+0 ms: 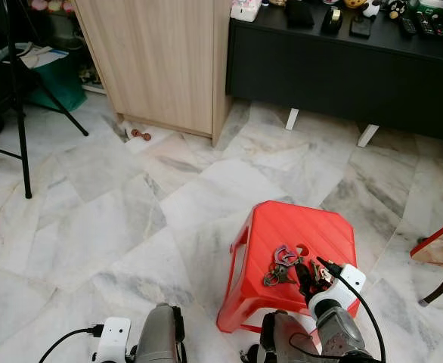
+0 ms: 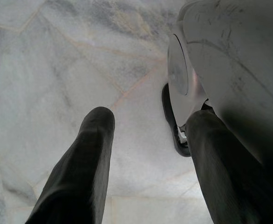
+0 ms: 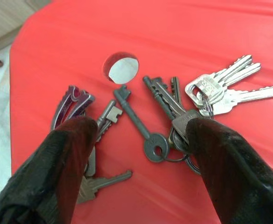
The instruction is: Hang keys on a hook
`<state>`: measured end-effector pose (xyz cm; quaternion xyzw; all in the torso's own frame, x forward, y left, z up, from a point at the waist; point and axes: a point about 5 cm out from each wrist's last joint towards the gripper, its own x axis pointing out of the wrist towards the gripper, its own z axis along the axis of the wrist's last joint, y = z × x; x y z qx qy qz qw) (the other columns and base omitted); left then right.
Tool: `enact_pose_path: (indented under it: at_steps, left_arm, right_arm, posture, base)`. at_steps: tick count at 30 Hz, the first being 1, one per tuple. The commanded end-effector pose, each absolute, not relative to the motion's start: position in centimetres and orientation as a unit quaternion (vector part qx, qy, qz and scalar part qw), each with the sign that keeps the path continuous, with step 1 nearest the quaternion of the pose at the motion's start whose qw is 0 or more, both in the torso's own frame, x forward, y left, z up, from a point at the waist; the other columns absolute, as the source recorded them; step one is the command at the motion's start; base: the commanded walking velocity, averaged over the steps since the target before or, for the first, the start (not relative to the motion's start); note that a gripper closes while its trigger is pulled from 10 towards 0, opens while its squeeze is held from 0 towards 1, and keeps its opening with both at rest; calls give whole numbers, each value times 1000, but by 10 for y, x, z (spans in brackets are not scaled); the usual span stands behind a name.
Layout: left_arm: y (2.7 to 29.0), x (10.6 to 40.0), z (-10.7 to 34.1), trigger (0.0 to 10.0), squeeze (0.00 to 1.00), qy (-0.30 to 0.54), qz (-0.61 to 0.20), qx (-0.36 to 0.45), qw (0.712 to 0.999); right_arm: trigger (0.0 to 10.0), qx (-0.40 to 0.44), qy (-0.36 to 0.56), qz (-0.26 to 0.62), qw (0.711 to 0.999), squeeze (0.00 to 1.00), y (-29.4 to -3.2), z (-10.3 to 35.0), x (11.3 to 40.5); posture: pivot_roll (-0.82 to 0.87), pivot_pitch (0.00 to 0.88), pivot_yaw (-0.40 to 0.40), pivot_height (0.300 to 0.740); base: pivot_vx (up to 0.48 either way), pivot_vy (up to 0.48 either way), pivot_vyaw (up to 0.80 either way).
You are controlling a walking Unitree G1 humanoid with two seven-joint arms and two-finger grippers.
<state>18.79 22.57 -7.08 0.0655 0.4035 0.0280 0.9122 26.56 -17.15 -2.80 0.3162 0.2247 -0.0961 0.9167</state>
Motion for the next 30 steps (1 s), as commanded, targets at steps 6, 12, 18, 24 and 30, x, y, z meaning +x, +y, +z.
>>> enact_pose_path:
  at_steps: [6, 12, 18, 24, 30]
  left_arm:
    - [224, 178, -77, 10000, 0, 423, 26, 61, 904]
    - [224, 179, -77, 10000, 0, 423, 24, 63, 903]
    - [223, 178, -77, 10000, 0, 425, 23, 61, 903]
    - [221, 177, -78, 10000, 0, 427, 21, 61, 902]
    - [221, 177, -78, 10000, 0, 427, 21, 61, 902]
  right_arm:
    - [10000, 328, 206, -106, 916, 0, -179, -29, 262]
    - [10000, 336, 196, -119, 914, 0, -187, -30, 257]
    - [10000, 317, 191, -149, 917, 0, -206, -33, 248]
    - [10000, 310, 196, -158, 917, 0, -215, -35, 243]
    - [10000, 302, 218, -140, 918, 0, -209, -36, 245]
  posture:
    - [104, 165, -72, 618]
    - [101, 162, -72, 618]
    - [101, 161, -73, 618]
    - [95, 163, -71, 618]
    - [100, 163, -72, 618]
  base:
    - [0, 0, 0]
    - [0, 0, 0]
    - [0, 0, 0]
    - [0, 0, 0]
    - [0, 0, 0]
